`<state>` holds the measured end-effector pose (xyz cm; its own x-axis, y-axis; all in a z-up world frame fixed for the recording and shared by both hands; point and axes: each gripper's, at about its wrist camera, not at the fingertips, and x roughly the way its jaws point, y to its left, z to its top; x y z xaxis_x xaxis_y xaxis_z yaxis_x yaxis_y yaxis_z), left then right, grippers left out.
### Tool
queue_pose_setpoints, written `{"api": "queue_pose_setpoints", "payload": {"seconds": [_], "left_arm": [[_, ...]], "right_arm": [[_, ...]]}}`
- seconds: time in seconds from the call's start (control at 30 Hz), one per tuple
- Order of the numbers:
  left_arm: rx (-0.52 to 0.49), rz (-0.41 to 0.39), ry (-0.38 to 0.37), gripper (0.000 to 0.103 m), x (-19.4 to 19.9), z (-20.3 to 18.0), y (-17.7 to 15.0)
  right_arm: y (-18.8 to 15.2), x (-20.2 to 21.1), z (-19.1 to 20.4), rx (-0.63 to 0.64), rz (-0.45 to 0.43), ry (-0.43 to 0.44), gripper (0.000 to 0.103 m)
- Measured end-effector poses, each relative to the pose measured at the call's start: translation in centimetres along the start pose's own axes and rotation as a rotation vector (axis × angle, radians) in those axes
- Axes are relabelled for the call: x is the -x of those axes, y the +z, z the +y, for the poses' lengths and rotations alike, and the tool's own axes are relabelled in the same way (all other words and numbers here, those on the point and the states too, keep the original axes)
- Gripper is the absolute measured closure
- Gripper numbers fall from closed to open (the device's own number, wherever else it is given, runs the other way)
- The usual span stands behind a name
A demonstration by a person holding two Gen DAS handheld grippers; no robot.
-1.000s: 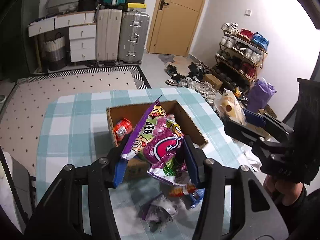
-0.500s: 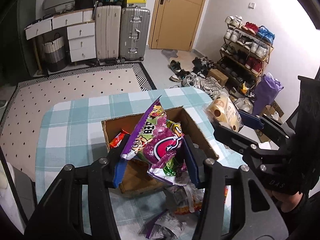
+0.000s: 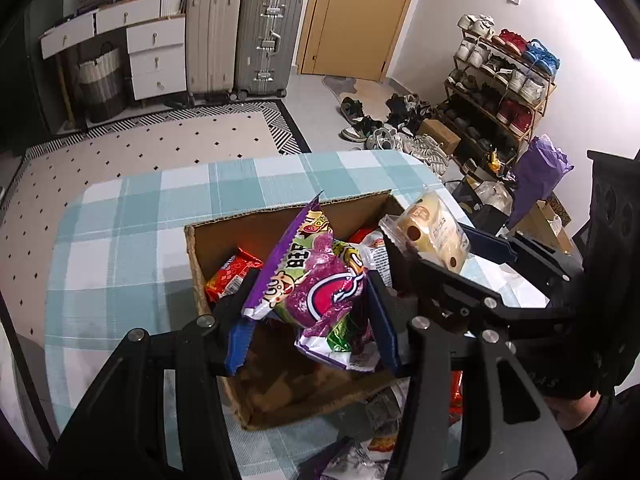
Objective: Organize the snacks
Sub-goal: 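Open both tools to drop the candy bag and cracker pack into the box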
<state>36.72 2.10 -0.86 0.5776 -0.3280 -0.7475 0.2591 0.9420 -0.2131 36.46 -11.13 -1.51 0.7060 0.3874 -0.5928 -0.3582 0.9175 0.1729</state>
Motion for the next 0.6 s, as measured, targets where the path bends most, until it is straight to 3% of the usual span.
{"api": "queue_pose_setpoints", "payload": {"seconds": [0.17, 0.4, 0.6], "left_arm": [[0.000, 0.052, 0.077, 0.030, -2.9, 1.1, 0.3], [0.037, 0.051, 0.056, 0.029, -2.5, 2.3, -0.3], [0.035, 0.031, 0.066, 0.028, 0.1, 1.7, -1.2]], "right_arm": [[-0.4, -1.1, -1.2, -0.017, 0.001, -0.020, 0.019], [-0.7, 0.8, -2.3, -0.022, -0.038, -0.028, 0.019], [-1.0, 3.5, -2.1, -0.022, -0.056, -0.043, 0.019]]}}
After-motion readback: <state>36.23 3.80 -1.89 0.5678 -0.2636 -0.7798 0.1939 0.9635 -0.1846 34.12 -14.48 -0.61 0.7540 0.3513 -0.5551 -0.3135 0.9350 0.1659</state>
